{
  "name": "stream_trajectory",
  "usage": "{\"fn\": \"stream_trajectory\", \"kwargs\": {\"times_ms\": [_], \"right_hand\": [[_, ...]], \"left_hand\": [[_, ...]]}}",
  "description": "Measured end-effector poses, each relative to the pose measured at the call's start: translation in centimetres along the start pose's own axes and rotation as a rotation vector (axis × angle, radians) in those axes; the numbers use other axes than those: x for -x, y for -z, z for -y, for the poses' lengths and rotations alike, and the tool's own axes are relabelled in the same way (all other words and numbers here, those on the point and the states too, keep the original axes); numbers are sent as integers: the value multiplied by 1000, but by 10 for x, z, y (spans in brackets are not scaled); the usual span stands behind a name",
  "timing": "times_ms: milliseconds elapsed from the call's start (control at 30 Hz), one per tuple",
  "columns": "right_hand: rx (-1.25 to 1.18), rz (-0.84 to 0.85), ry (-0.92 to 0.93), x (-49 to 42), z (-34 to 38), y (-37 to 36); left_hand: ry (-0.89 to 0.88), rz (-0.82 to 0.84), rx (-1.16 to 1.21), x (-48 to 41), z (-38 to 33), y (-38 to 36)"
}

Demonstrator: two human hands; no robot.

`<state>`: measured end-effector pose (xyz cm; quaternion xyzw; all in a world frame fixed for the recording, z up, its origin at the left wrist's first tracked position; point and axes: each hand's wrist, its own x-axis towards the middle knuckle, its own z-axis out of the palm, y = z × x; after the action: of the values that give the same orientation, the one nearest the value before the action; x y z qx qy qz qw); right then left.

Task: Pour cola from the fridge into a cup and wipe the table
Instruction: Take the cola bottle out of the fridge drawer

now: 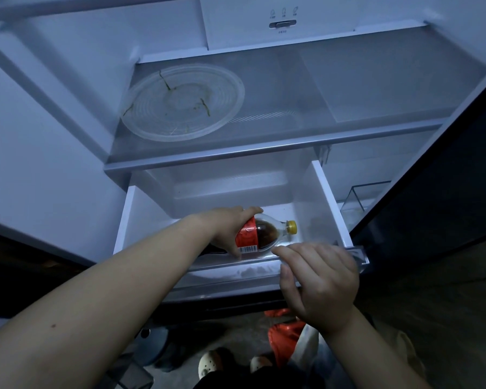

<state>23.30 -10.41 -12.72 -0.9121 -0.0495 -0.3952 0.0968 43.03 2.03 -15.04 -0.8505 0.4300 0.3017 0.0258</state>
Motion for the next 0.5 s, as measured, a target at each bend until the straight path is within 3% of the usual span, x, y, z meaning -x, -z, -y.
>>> {"fn": "stream_trajectory", "kwargs": {"times_ms": [500], "right_hand": [[-7, 6, -39, -5, 4, 9]], "left_hand": [[-73, -352, 164, 58, -23, 43]]}}
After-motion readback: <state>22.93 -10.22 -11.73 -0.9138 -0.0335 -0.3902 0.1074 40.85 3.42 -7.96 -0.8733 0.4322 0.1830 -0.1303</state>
